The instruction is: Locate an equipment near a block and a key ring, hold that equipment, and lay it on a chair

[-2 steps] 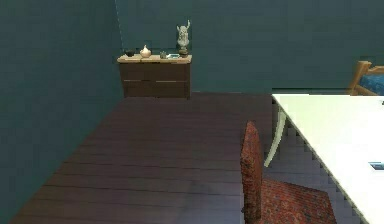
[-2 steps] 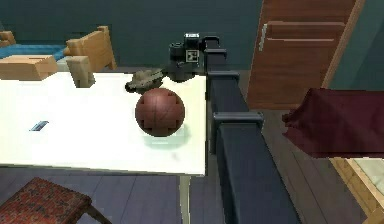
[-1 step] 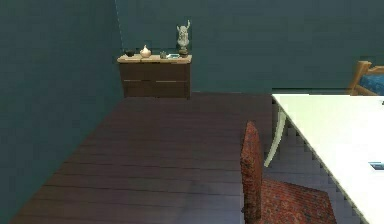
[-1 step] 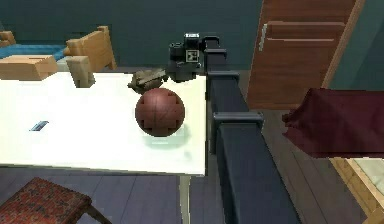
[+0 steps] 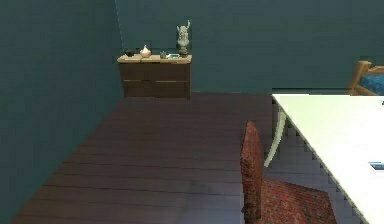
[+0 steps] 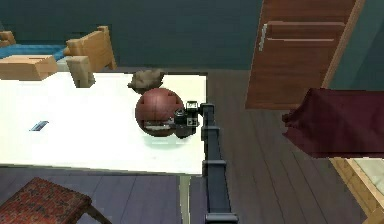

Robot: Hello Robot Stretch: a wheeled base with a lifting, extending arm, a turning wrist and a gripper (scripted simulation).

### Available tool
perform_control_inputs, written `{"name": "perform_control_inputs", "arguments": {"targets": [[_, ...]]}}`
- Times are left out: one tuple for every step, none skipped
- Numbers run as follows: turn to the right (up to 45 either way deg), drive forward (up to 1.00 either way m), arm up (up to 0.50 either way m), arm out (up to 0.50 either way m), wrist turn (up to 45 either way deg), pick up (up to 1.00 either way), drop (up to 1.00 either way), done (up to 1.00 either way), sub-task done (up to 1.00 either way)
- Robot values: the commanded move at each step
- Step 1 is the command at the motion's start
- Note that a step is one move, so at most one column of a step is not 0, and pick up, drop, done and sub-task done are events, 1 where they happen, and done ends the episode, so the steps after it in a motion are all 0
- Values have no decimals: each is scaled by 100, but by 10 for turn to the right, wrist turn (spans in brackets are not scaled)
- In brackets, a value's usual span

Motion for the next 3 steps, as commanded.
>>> {"name": "perform_control_inputs", "arguments": {"targets": [[0,0,0,0,0,100,0,0,0],[0,0,10,0,0,0,0,0,0],[0,0,10,0,0,0,0,0,0]]}}
